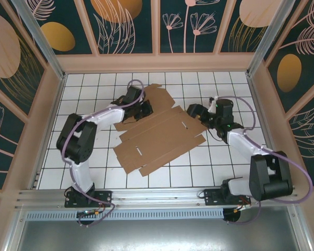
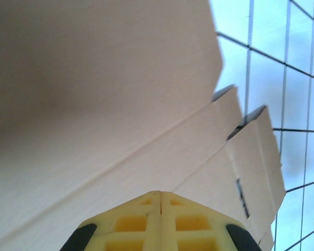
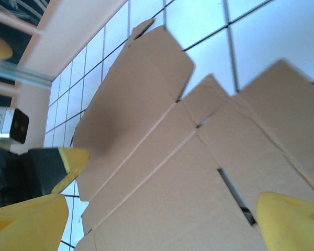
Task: Fold the paper box
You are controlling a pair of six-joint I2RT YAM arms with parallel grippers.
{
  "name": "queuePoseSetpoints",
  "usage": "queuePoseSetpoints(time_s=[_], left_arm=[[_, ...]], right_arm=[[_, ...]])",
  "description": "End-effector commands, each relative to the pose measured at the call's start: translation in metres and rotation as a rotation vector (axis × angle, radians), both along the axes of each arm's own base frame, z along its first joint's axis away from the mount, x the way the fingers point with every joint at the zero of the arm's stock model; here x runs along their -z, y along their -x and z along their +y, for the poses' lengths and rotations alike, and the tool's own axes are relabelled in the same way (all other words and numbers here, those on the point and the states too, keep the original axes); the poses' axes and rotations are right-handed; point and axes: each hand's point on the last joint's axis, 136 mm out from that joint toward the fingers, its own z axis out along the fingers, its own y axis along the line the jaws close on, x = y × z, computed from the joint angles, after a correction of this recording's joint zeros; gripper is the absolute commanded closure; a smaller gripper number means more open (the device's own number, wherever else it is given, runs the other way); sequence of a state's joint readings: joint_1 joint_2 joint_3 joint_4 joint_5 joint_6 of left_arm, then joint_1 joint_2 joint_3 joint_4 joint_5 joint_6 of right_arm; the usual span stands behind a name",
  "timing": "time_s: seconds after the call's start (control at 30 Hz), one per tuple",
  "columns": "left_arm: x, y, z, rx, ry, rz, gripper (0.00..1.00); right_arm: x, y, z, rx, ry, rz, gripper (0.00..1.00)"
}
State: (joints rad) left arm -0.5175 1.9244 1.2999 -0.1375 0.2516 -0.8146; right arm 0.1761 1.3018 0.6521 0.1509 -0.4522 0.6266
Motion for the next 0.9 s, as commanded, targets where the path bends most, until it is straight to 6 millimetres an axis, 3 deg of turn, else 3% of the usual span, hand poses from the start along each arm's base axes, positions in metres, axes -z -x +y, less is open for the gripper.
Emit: queuePoseSetpoints(time_s=[0.0,0.13,0.33,0.57,0.87], left_arm=[[0.025,0.001,-0.036,0.121,-0.06,0.061,1.0],[0.045,-0.015,-0.056,0.149,-0.088,0.073,1.0],[0.076,-0.021,-0.048,0.145,-0.171,0.084,1.0],[0.111,-0.013,-0.044,0.167,-0.203,0.138,1.0],[0.115,-0.005,-0.044,0.207,-0.194,0.136,1.0]], right_arm=[[0.022,0.023,-0.019,0.078,-0.08,0.101,0.08],[0.042,0.04,-0.04,0.137,-0.137,0.171,0.01],[0.063,0.05,-0.042,0.135,-0.147,0.254,0.01],[0.077,0.039,-0.043,0.144,-0.173,0.302,0.01],[0.087,0.013,-0.05,0.152,-0.1,0.304,0.01]])
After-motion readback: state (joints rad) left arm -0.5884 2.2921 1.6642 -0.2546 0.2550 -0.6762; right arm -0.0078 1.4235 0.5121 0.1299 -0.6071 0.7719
